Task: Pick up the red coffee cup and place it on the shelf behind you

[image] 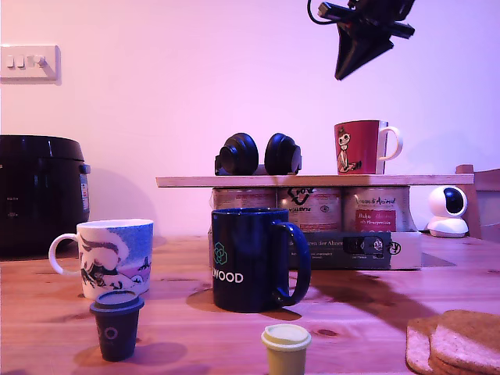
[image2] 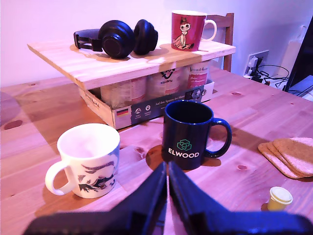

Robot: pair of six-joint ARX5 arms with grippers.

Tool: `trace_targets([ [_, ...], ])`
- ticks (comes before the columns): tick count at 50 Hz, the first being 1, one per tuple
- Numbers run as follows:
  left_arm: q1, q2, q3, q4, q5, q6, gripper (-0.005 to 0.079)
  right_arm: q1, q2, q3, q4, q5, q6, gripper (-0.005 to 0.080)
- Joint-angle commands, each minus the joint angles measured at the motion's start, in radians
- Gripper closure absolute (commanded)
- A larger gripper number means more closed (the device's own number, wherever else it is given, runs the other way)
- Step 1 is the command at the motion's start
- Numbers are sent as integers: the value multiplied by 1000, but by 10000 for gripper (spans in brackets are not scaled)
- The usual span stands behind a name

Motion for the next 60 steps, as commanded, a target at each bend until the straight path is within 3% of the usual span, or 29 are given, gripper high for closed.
trace_targets([
  [1,-3,4,-13,5,0,5,763,11,-7,7,29,6,3,763],
  [15,-3,5,-13,5,-14,5,763,3,-36,-37,80,-3,-9,764],
  [20,-3,5,-13,4,-38,5,763,-9,-75,-114,172,-5,-8,764],
  [34,-3,11,-13,-4,-46,1,763,-9,-306,-557,494,21,21,764],
  [60,-3,11,-13,-1,-42,2,763,-10,-715,-1050,704,105,73,764],
])
